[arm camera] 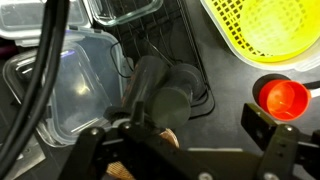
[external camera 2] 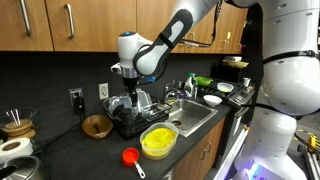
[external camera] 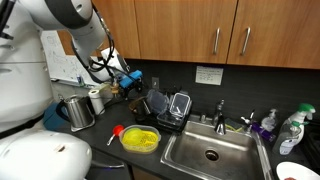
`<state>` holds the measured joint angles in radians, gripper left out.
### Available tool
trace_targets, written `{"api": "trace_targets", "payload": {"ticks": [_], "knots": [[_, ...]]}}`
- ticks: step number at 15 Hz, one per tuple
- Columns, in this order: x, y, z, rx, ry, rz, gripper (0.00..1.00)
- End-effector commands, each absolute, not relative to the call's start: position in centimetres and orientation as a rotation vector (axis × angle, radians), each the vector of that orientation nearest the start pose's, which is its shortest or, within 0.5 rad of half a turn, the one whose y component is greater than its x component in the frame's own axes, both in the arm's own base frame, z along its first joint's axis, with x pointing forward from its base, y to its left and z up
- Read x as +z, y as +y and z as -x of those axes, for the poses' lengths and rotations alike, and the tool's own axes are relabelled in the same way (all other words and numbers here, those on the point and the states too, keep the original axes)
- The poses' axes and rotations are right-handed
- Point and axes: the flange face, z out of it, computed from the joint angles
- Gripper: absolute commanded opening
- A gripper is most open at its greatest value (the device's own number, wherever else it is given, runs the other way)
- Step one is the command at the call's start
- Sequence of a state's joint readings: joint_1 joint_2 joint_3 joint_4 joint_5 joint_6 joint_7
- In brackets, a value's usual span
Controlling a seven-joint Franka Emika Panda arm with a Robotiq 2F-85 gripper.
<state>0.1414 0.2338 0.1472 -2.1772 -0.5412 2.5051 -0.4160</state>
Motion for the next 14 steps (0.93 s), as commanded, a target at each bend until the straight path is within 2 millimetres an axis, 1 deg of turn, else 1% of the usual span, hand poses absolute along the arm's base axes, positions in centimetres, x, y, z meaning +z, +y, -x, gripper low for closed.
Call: {"api": "trace_targets", "payload": {"ticks": [1, 4, 7, 10, 14], "knots": [[27.0, 17.5, -53.9, -0.192, -1.876, 2.819, 1.0], [25.9, 19.2, -53.4, -0.265, -1.891, 2.764, 1.0], [25.4, 20.5, -52.9, -0.305, -1.905, 2.738, 1.0], [25.4, 21.4, -52.2, -0.319, -1.89, 2.742, 1.0], [24.8, 21.9, -50.9, -0.339, -1.935, 2.693, 1.0]]}}
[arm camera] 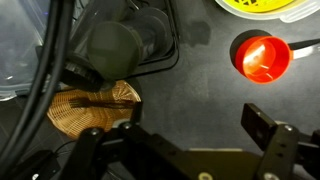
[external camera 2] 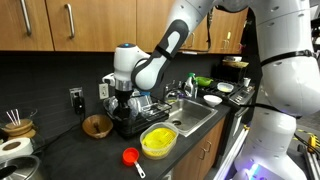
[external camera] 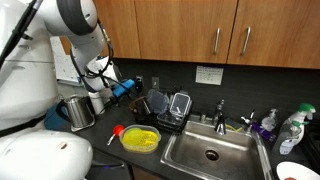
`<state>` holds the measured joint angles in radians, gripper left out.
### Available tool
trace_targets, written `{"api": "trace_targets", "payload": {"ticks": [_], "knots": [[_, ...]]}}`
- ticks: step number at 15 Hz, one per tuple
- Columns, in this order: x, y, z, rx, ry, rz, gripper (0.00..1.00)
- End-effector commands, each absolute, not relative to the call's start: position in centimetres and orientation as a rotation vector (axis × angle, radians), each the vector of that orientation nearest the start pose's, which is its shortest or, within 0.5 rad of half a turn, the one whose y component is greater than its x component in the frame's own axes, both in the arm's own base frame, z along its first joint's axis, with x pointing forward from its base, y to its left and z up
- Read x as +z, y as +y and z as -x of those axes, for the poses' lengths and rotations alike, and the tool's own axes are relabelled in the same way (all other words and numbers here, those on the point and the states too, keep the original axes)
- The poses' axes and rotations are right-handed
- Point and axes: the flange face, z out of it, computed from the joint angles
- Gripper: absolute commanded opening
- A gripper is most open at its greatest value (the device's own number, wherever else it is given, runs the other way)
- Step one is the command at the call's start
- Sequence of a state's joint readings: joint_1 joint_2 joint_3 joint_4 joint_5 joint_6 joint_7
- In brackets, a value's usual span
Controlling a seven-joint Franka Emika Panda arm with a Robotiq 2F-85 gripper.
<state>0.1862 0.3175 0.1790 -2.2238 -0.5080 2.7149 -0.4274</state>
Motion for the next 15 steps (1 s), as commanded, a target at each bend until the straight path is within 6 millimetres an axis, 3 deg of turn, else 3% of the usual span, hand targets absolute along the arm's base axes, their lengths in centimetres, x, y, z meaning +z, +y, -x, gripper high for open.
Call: {"api": "trace_targets", "payload": {"ticks": [1, 15], "knots": [[24.5, 21.9, -50.7, -0.352, -1.944, 2.678, 1.0], [19.8, 19.7, -49.0, -0.245, -1.837, 2.674, 1.0]]}}
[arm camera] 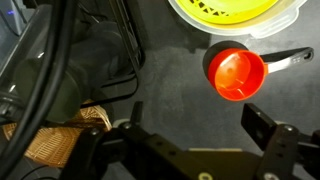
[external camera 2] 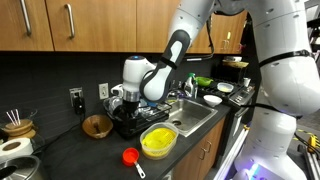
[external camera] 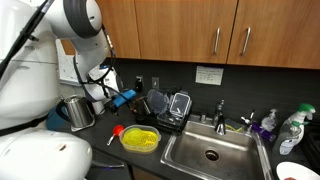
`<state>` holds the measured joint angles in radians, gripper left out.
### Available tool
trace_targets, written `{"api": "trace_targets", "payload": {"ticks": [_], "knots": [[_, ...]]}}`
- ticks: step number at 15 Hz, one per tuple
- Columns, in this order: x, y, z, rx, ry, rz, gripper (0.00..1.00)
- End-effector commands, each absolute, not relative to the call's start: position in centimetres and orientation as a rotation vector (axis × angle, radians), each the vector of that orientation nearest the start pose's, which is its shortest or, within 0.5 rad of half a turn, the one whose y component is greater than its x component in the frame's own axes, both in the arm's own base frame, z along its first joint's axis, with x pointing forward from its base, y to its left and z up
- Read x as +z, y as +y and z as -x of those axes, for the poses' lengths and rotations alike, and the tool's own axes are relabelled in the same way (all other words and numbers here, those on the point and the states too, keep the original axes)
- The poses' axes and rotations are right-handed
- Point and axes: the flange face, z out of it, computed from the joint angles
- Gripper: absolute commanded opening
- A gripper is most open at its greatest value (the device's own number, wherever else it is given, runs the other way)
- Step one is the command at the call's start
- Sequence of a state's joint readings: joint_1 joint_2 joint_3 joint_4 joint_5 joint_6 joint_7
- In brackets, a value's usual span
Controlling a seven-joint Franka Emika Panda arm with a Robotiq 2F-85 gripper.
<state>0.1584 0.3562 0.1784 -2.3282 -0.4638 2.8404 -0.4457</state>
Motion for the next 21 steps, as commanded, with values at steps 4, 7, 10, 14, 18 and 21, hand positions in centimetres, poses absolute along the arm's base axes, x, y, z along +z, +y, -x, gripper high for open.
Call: {"api": "trace_targets", "payload": {"ticks": [4, 7, 10, 14, 18, 21], "knots": [[19.2, 19.7, -49.0, -0.211, -1.839, 2.67, 1.0], [18.7, 19.9, -48.9, -0.178, -1.839, 2.667, 1.0], [18.2, 20.1, -48.8, -0.146, -1.85, 2.667, 1.0], [17.4, 20.5, -48.7, -0.11, -1.867, 2.664, 1.0], [16.9, 20.7, -49.4, -0.109, -1.893, 2.648, 1.0], [16.5, 20.8, -50.2, -0.098, -1.906, 2.633, 1.0]]}}
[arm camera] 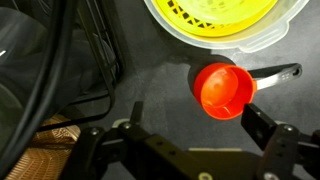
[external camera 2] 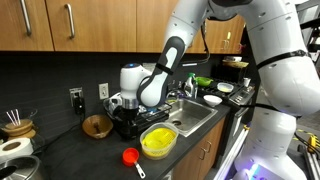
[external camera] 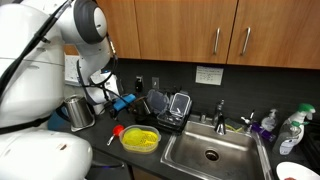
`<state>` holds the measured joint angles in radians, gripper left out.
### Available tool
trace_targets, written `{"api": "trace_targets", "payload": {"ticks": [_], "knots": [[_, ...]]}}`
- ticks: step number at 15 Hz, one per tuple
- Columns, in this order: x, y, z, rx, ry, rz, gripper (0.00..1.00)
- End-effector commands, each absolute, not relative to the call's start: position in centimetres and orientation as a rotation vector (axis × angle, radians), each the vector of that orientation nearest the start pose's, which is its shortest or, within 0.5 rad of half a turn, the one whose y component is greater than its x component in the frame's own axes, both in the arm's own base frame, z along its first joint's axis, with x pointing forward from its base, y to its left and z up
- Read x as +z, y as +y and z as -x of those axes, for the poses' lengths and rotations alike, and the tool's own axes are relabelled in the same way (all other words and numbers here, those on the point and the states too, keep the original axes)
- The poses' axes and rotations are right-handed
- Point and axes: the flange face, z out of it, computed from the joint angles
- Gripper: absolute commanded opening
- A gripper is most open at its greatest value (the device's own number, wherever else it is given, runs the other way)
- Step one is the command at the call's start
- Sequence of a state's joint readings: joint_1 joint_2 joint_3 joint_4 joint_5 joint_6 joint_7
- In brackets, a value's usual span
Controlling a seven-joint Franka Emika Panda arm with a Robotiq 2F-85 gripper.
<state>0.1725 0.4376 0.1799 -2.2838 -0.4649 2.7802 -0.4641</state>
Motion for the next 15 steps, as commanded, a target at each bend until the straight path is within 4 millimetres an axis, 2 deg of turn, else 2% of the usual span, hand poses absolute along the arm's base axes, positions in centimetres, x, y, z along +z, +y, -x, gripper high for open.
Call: {"api": "trace_targets", "payload": {"ticks": [1, 6, 11, 13, 14, 15], "knots": [[16.2, 20.9, -50.5, -0.085, -1.905, 2.632, 1.0], [14.3, 20.3, -50.6, 0.052, -1.926, 2.617, 1.0], [11.9, 20.2, -49.7, 0.239, -1.957, 2.583, 1.0], [11.6, 21.3, -49.6, 0.249, -1.985, 2.554, 1.0], [11.8, 20.2, -49.3, 0.232, -1.942, 2.586, 1.0], [11.6, 20.6, -49.3, 0.234, -1.951, 2.576, 1.0]]}}
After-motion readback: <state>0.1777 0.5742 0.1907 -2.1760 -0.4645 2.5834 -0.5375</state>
